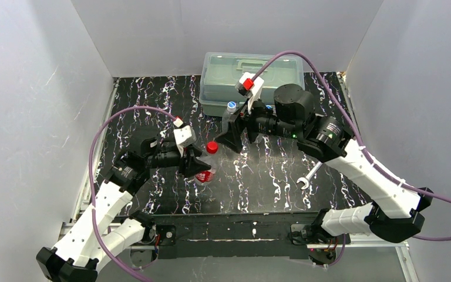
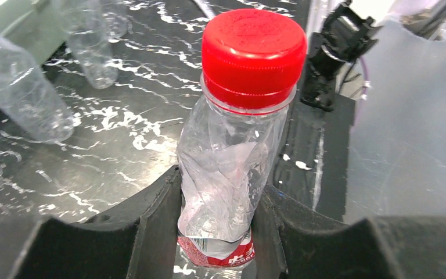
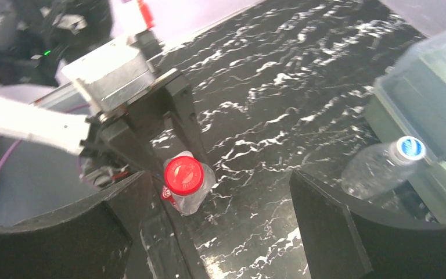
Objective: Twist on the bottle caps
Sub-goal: Screw the bottle cap onto the plastic bottle.
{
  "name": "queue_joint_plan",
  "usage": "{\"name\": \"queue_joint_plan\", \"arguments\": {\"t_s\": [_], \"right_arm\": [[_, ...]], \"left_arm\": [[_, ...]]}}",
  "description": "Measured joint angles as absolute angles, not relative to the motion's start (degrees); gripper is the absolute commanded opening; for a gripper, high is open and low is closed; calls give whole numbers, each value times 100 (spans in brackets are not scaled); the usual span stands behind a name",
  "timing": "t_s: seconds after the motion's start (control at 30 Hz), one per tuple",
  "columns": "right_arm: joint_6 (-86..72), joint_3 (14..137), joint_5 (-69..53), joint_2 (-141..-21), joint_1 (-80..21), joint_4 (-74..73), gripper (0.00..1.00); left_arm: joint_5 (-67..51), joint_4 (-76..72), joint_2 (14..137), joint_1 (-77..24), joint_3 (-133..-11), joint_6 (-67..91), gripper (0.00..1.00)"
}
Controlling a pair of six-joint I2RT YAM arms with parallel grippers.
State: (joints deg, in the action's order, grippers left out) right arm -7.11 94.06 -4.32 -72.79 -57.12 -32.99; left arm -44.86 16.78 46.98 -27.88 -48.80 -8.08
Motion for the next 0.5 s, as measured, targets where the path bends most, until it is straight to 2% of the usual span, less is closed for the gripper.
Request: {"name": "queue_joint_plan", "arguments": {"t_s": [0.13, 0.27, 0.5], "right_arm": [[-464, 9214, -1868, -7271, -5210, -3175, 94], [-421, 9026, -3240, -7332, -4641, -2976, 80], [-447, 8820, -4563, -7542, -4550, -2576, 76]], "left_arm": [[-5085, 1625, 4768, -2714, -4880, -676, 0], [-5640, 1586, 4939, -2637, -4880, -523, 0], [-6099, 1494, 5022, -2580, -4880, -349, 0]]}}
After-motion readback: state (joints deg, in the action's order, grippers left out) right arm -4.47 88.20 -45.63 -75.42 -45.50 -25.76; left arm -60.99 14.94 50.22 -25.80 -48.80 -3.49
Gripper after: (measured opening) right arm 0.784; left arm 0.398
